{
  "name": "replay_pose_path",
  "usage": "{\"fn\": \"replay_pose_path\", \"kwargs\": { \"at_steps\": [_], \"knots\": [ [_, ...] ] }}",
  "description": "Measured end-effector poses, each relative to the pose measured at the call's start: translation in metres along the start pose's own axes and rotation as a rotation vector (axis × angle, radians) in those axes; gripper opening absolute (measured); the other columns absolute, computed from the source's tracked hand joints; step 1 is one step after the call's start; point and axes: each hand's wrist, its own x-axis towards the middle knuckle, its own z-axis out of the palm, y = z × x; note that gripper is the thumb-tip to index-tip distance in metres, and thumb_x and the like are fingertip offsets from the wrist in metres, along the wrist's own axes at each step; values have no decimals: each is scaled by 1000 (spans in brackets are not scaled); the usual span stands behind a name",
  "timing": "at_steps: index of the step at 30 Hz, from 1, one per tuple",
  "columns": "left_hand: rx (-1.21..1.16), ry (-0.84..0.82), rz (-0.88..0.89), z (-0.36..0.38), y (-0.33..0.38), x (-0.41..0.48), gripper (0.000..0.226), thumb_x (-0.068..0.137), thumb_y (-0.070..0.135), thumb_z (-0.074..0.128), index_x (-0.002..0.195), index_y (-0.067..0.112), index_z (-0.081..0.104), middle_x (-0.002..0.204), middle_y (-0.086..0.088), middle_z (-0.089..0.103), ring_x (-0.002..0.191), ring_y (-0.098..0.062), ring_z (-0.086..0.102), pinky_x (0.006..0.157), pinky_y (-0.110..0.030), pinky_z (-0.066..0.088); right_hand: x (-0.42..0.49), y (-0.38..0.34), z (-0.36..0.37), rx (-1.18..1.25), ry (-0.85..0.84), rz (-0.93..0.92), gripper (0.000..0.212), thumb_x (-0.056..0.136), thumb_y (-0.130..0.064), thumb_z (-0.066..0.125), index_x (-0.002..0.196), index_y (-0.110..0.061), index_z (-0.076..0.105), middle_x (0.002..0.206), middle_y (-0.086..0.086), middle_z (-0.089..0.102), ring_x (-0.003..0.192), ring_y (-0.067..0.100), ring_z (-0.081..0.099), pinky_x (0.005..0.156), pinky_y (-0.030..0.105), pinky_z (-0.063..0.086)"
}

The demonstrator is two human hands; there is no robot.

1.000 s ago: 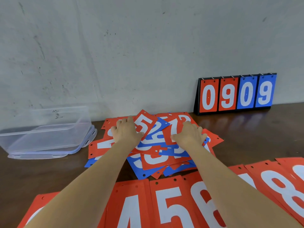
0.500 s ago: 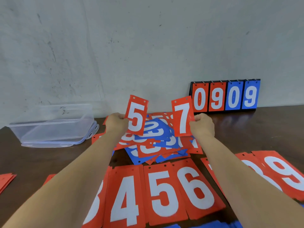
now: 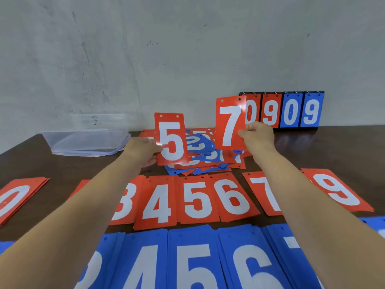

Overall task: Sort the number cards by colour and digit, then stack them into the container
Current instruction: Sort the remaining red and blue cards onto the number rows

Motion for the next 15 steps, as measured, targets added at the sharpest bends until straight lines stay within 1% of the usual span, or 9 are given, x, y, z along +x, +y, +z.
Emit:
{"fn": "replay_pose_path", "kwargs": {
  "at_steps": [3,4,6,8,9,10,11,13,15],
  "knots": [
    [-39,-110,-96,8,-5,-25,9,88,8,69,83,11,61,91,-7,68,77,-15,64,65,-26,53,-10,2,-19,26,-6,26,2,89,-16,66,91,-15,66,106,3,68,102,21,65,91,41,54],
    [-27,-135,-114,10,-5,-33,9,88,9,69,83,11,61,95,-8,68,81,-16,65,68,-27,54,-15,4,-27,26,-14,37,5,90,-15,66,95,-14,66,107,2,67,104,20,63,92,39,53],
    [8,-168,-141,15,-6,-44,7,87,10,69,85,9,63,100,-9,69,88,-20,67,73,-30,56,-24,7,-42,25,-30,72,1,92,-16,64,90,-16,64,105,1,67,103,20,64,92,38,53],
    [56,-189,-153,19,-4,-55,9,87,11,70,93,7,66,102,-12,71,95,-24,68,80,-33,57,-32,9,-58,13,-34,109,6,93,-20,63,87,-20,64,104,1,69,99,19,65,87,37,54],
    [90,-188,-160,21,-2,-60,12,86,12,71,96,6,66,101,-13,70,94,-24,69,81,-33,57,-35,10,-65,2,-31,134,4,93,-21,63,89,-20,63,104,0,68,97,18,65,84,34,53],
    [133,-186,-161,22,-1,-64,15,86,14,71,98,5,66,97,-12,70,89,-23,69,80,-33,57,-38,12,-73,-19,-28,163,4,93,-22,63,93,-18,63,105,-1,67,96,17,64,81,32,51],
    [176,-189,-164,24,0,-67,17,86,15,71,99,5,66,92,-11,69,81,-21,67,78,-31,58,-40,15,-80,-40,-25,192,6,93,-22,63,97,-17,63,105,-1,66,96,18,63,82,34,50],
    [245,-202,-170,26,0,-74,19,86,18,71,98,5,66,83,-9,65,68,-17,61,73,-28,57,-44,22,-92,-64,-36,245,10,92,-20,64,100,-14,64,106,0,66,100,21,64,90,38,51],
    [293,-199,-176,26,-4,-82,17,86,18,72,97,6,67,81,-8,65,63,-16,60,66,-26,57,-48,28,-100,-84,-53,282,17,90,-18,66,105,-10,67,113,7,69,104,26,65,95,44,51]
  ]
}}
